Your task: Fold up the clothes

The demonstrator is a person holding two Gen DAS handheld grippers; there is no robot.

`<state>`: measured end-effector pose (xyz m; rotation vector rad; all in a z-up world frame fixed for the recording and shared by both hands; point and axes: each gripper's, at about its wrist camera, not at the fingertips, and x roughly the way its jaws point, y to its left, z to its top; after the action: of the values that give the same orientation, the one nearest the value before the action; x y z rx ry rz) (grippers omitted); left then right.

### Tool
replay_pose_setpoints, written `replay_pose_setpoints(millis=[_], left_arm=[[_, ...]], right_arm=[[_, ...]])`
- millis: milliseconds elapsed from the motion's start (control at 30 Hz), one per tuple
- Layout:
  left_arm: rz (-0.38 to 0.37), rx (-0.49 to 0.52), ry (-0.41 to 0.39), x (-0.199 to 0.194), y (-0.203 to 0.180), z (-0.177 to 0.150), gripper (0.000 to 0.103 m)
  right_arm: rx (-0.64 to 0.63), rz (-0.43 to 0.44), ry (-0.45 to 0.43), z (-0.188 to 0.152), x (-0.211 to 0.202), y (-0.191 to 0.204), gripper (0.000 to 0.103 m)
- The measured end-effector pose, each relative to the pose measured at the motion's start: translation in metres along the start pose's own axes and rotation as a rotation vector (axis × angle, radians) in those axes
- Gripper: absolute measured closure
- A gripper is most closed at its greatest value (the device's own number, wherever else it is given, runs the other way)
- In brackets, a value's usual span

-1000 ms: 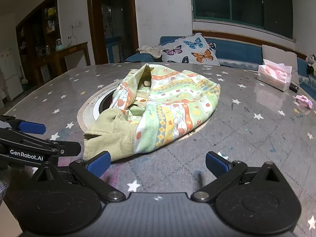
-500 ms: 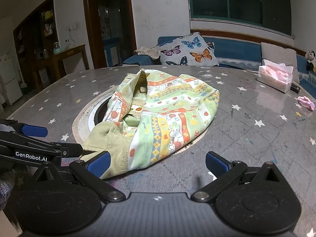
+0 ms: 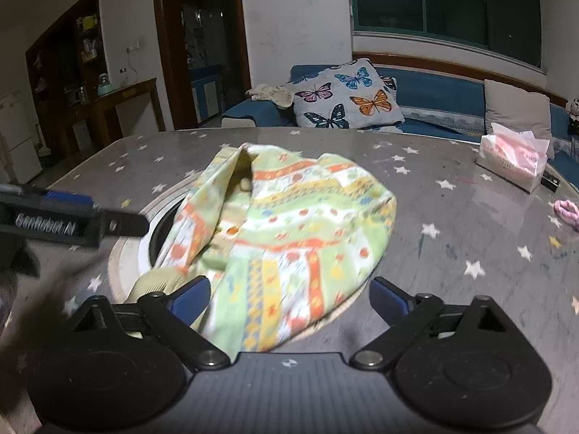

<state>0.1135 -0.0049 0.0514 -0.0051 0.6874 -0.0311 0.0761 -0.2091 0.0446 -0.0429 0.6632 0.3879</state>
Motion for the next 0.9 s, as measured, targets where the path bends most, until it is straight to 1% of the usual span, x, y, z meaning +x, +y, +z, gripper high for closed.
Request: replay_pose_setpoints(millis=[133,200,267,333,367,400,433,467,567,600,733,800,900], left_arm=[[-0.011,0.023,0.001,0.031,-0.007,0.035,0.019],[-0.006,0.036,0.014,0.049,-0.011,0.048,0.026],[-0.007,0.024,0.017,0.054,-0.005,0.047,0.031],[-0.008,0.012,0.020,0.059,0.001,0.047,0.042],[-0.009,0.006,0.022,0.061,0.004,0.046,0.053],[-0.010,0.000,0.023,0.063,0.007,0.046,0.070],[-0.011,-0.006,0.025,0.066,0.010,0.045,0.080],[-0.011,-0.013,0.026,0.068,0.013,0.045,0.093],[-0.014,-0.031,0.031,0.076,0.022,0.044,0.100],[-0.014,-0.037,0.033,0.078,0.025,0.044,0.100],[-0.017,-0.062,0.039,0.088,0.038,0.042,0.101],[-0.014,-0.077,0.033,0.082,0.047,0.041,0.101],[-0.017,-0.086,0.033,0.080,0.055,0.039,0.101]], right_arm=[[-0.002,-0.011,0.001,0.014,0.009,-0.008,0.012],[-0.009,-0.013,0.002,0.019,0.012,-0.011,0.013],[-0.020,-0.018,0.004,0.025,0.016,-0.015,0.013],[-0.024,-0.017,0.010,0.030,0.021,-0.018,0.015],[-0.025,-0.015,0.014,0.033,0.023,-0.020,0.016],[-0.025,-0.014,0.018,0.035,0.026,-0.021,0.017],[-0.026,-0.012,0.021,0.038,0.028,-0.023,0.018],[-0.030,-0.011,0.024,0.041,0.031,-0.023,0.019],[-0.060,-0.014,0.020,0.051,0.038,-0.022,0.020],[-0.072,-0.013,0.016,0.055,0.041,-0.021,0.020],[-0.132,0.000,0.000,0.074,0.060,-0.010,0.020],[-0.172,0.002,-0.004,0.084,0.075,-0.001,0.020],[-0.258,-0.017,-0.012,0.096,0.103,0.018,0.020]])
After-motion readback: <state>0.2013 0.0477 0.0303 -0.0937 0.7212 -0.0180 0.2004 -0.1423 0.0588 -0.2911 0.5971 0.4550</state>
